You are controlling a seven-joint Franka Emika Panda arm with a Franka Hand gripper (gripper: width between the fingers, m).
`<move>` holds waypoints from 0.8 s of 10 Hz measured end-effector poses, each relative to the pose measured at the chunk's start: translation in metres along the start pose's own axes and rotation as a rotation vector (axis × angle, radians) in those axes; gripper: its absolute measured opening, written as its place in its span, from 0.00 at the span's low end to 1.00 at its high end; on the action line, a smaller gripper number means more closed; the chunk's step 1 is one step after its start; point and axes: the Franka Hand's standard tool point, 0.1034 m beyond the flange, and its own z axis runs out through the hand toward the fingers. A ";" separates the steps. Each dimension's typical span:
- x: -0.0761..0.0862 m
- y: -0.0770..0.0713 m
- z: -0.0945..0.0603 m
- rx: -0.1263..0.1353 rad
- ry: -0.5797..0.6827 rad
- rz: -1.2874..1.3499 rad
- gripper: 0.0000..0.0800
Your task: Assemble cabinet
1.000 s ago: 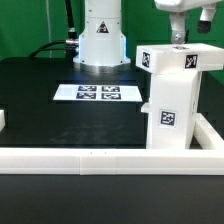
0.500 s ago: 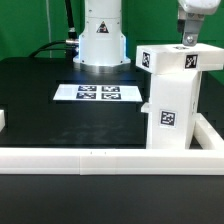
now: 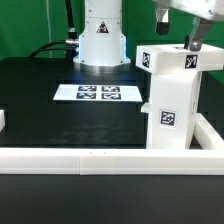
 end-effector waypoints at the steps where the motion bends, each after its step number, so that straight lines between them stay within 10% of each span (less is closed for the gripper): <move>1: 0.000 0.000 0.004 0.005 0.000 0.009 1.00; 4: -0.001 -0.005 0.013 0.013 0.000 0.024 1.00; 8: -0.005 -0.006 0.013 0.014 -0.007 0.089 0.70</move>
Offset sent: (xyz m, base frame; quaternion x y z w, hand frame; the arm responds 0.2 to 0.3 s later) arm -0.0037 0.0016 -0.0057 0.0018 0.0023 0.0047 1.0000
